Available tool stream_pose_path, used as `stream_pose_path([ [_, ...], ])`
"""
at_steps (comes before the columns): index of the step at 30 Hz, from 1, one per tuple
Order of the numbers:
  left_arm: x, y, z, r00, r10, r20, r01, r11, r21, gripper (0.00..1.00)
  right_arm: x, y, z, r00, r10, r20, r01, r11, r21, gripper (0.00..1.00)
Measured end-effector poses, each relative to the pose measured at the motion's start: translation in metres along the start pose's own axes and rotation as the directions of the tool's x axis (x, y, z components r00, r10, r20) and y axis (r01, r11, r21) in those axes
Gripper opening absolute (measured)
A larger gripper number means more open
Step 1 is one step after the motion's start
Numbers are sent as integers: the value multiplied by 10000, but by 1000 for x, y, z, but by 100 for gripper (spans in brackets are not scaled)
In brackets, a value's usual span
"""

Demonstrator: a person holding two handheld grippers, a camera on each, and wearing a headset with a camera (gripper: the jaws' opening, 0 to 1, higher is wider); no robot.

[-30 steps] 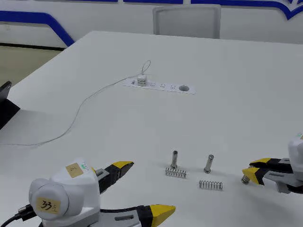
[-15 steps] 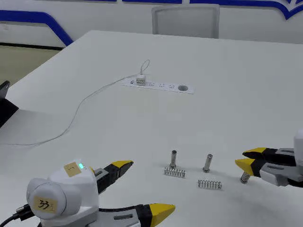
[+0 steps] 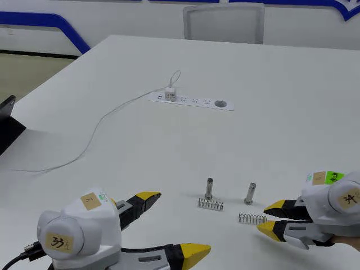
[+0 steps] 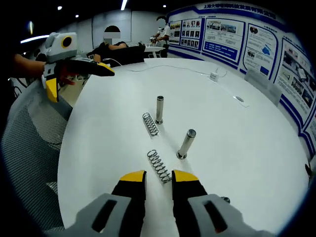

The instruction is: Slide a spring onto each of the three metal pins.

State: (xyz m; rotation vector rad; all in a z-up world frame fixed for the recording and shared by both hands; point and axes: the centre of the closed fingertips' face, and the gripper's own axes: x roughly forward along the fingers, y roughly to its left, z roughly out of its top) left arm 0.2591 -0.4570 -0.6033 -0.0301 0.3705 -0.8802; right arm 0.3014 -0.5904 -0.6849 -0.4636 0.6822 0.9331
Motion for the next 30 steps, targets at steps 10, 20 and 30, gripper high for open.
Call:
stream_pose_path([
  [10,0,0,-1,10000,7,-19,-7,10000,14,82,12,0,-11,9982,192,-562,-196,9998,-58,20],
  [20,0,-1,-1,10000,-19,-50,19,10000,37,82,11,4,-11,9986,419,-336,-400,9976,570,12],
  [30,1,-2,-4,9998,-73,-188,75,9999,83,82,10,7,-12,9980,519,-372,-494,9965,675,11],
])
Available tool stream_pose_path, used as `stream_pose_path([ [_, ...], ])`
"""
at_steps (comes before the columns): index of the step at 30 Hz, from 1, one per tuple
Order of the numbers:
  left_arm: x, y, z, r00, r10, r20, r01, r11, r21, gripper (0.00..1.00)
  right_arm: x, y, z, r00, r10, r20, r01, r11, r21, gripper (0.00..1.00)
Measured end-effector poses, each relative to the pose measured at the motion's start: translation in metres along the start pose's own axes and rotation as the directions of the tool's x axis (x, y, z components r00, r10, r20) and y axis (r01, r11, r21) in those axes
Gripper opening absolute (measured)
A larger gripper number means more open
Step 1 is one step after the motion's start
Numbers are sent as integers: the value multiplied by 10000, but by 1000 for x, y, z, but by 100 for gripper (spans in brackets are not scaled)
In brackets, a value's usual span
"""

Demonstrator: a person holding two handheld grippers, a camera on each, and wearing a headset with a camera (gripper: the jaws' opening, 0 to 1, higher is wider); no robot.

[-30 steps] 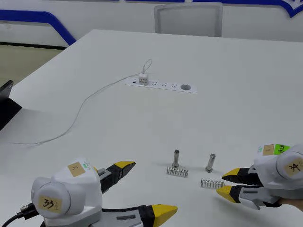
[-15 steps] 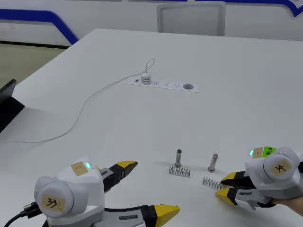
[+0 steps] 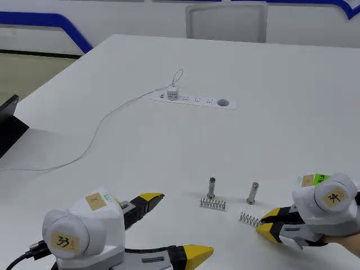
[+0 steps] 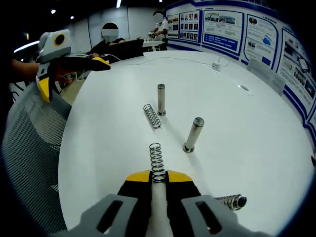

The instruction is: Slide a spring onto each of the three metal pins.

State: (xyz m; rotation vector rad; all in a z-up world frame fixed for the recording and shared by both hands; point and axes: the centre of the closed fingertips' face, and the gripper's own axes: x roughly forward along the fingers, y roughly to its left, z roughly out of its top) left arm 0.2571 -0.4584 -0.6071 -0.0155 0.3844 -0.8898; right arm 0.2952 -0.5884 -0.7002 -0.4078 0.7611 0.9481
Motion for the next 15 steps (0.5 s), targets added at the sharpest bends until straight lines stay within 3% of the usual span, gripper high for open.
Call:
stream_pose_path([
  [1,0,-1,-1,10000,-57,-34,57,10000,17,81,-1,7,2,9992,363,160,-366,9992,176,11],
  [10,7,-11,-10,9975,-487,-512,505,9981,344,78,-25,15,13,9976,530,439,-520,9984,-236,11],
  [15,11,-16,-1,9962,-754,-432,775,9958,491,76,-39,23,30,9947,720,729,-661,9946,-797,11],
])
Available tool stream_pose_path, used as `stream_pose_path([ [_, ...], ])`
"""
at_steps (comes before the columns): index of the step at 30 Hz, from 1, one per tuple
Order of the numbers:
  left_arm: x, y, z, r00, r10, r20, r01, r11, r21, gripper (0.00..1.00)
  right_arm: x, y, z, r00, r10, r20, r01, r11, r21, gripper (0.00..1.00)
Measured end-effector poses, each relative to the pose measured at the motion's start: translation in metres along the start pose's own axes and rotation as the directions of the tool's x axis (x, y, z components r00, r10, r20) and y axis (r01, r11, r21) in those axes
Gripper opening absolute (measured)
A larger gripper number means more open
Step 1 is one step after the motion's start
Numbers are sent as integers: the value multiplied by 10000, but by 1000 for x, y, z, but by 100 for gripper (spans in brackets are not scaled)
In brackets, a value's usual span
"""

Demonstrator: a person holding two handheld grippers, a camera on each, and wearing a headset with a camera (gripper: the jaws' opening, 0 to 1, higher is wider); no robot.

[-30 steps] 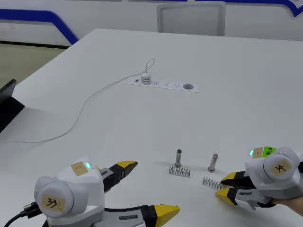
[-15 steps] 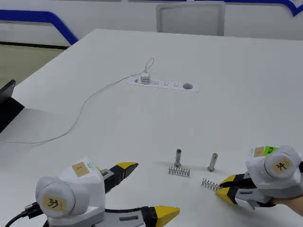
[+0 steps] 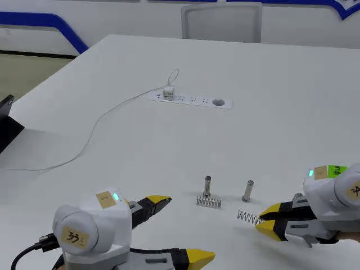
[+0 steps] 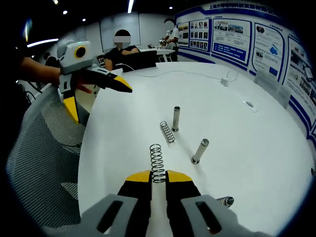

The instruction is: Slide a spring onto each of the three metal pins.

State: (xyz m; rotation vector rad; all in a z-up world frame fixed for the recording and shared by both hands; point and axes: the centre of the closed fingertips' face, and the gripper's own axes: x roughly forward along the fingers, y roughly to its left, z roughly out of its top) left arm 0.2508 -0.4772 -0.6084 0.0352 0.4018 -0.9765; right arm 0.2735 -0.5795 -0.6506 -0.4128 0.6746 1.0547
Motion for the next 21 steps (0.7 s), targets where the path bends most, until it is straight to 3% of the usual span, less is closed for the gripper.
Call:
stream_pose_path([
  [6,11,-7,16,9987,-503,35,501,9976,487,70,-10,16,29,9966,528,629,-485,9965,-676,10],
  [10,21,-7,23,9986,-525,-90,532,9936,1001,67,-13,31,43,9925,928,793,-812,9870,-1386,10],
  [15,28,-14,20,9939,-955,-550,1028,9832,1507,58,-18,40,55,9884,1180,960,-1000,9796,-1745,10],
  [21,29,-19,23,9903,-1310,-461,1364,9802,1439,49,-20,45,60,9853,1395,986,-1169,9714,-2067,10],
])
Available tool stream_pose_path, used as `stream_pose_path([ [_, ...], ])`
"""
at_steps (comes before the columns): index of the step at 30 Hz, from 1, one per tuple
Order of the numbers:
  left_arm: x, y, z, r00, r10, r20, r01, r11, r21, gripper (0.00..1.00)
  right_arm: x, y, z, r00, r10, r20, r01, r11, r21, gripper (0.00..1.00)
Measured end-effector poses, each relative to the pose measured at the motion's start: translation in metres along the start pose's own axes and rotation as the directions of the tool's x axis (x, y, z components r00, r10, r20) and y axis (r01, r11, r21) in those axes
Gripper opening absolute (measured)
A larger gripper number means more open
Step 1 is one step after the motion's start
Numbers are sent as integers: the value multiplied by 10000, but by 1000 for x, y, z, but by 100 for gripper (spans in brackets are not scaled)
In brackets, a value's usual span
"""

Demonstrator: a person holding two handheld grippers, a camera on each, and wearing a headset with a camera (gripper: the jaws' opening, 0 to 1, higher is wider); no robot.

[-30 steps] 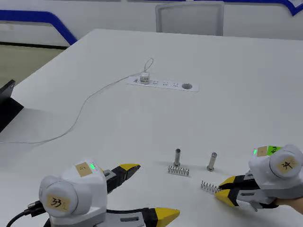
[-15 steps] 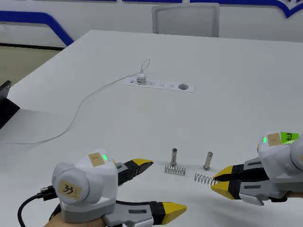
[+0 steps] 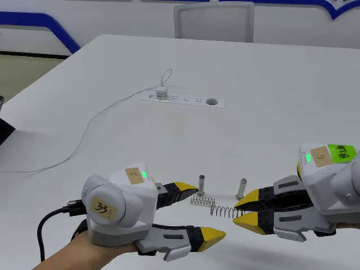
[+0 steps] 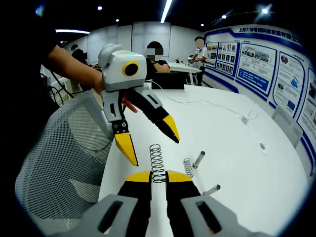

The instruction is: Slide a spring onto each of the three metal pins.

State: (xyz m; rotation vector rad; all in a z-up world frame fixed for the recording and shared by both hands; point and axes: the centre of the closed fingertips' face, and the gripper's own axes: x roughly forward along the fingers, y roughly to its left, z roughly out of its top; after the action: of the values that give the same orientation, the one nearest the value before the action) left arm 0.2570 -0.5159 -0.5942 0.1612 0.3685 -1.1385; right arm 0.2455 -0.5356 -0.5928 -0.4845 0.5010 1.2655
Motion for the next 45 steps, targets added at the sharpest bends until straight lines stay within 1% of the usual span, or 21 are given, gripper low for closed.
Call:
stream_pose_path([
  [3,1,-6,-1,9993,-370,-23,370,9993,-5,40,1,3,0,9999,148,-60,-148,9998,-109,10],
  [8,4,-14,-1,9976,-678,-108,680,9976,141,36,1,9,-1,9992,371,-146,-375,9990,-251,11],
  [11,5,-19,1,9956,-932,-105,934,9953,259,27,1,12,-2,9987,471,-209,-478,9983,-346,11],
  [13,7,-24,2,9935,-1120,-183,1126,9927,421,22,1,14,-2,9983,528,-258,-539,9975,-453,11],
  [16,8,-29,0,9895,-1400,-366,1421,9878,632,19,1,16,-2,9975,639,-310,-656,9963,-550,11],
  [18,9,-31,0,9884,-1463,-416,1489,9864,696,15,1,17,-2,9971,684,-343,-703,9958,-591,11],
  [23,9,-33,1,9861,-1578,-513,1620,9823,945,13,0,18,-3,9964,732,-432,-763,9941,-767,11],
  [26,7,-35,1,9843,-1672,-569,1734,9760,1317,11,0,18,-1,9966,736,-366,-764,9936,-827,11],
  [28,7,-37,0,9835,-1685,-664,1778,9685,1747,11,0,19,-1,9962,789,-374,-820,9925,-901,11],
  [29,7,-38,-1,9827,-1682,-773,1804,9641,1947,10,0,20,-2,9960,800,-397,-835,9921,-940,11],
  [32,8,-38,-1,9816,-1702,-871,1850,9606,2076,10,0,20,-3,9957,812,-455,-854,9912,-1014,12],
  [35,8,-39,-3,9800,-1763,-927,1925,9578,2134,10,0,21,-5,9950,879,-479,-920,9916,-907,12],
  [38,8,-39,-3,9798,-1770,-935,1936,9565,2183,10,0,19,-6,9953,822,-510,-858,9937,-721,13],
  [40,8,-39,-3,9790,-1803,-949,1970,9564,2158,10,1,17,-9,9955,696,-644,-739,9950,-670,16],
  [45,8,-38,-4,9790,-1803,-947,1971,9562,2163,10,2,20,-13,9936,835,-763,-889,9936,-697,15],
])
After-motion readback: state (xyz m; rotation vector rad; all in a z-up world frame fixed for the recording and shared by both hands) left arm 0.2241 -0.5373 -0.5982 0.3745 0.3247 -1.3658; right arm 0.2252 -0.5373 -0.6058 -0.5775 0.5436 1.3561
